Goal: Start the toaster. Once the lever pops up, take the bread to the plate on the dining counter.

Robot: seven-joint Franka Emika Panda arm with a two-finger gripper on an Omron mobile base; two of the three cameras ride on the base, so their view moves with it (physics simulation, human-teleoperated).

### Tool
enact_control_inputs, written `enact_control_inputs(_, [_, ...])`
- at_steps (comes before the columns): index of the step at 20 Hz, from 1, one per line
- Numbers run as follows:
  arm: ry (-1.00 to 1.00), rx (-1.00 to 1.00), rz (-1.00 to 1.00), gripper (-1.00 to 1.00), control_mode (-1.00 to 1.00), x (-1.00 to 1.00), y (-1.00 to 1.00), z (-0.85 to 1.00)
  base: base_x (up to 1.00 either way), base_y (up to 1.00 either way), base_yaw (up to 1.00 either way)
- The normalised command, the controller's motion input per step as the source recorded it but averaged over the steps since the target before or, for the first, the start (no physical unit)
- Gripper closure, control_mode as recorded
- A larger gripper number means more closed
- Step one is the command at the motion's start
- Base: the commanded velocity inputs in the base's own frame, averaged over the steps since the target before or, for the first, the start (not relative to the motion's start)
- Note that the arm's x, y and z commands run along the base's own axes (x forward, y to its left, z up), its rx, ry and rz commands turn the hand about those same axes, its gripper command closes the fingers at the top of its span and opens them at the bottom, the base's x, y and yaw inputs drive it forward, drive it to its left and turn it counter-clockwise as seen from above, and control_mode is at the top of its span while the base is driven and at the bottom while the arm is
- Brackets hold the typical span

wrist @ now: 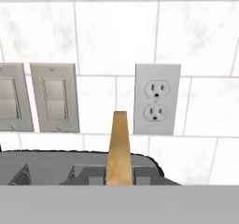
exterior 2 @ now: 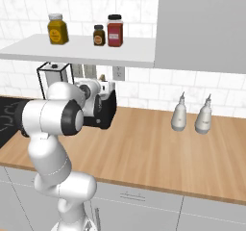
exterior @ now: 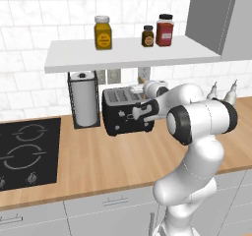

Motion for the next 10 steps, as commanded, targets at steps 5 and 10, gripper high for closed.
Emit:
enact_control_inputs(5, [0.0,0.0,0.0,1.0,-1.0,0.0,0.25,0.1,0.0,0.0,0.0])
enact_control_inputs(10, [0.0,0.0,0.0,1.0,-1.0,0.0,0.17,0.2,0.0,0.0,0.0])
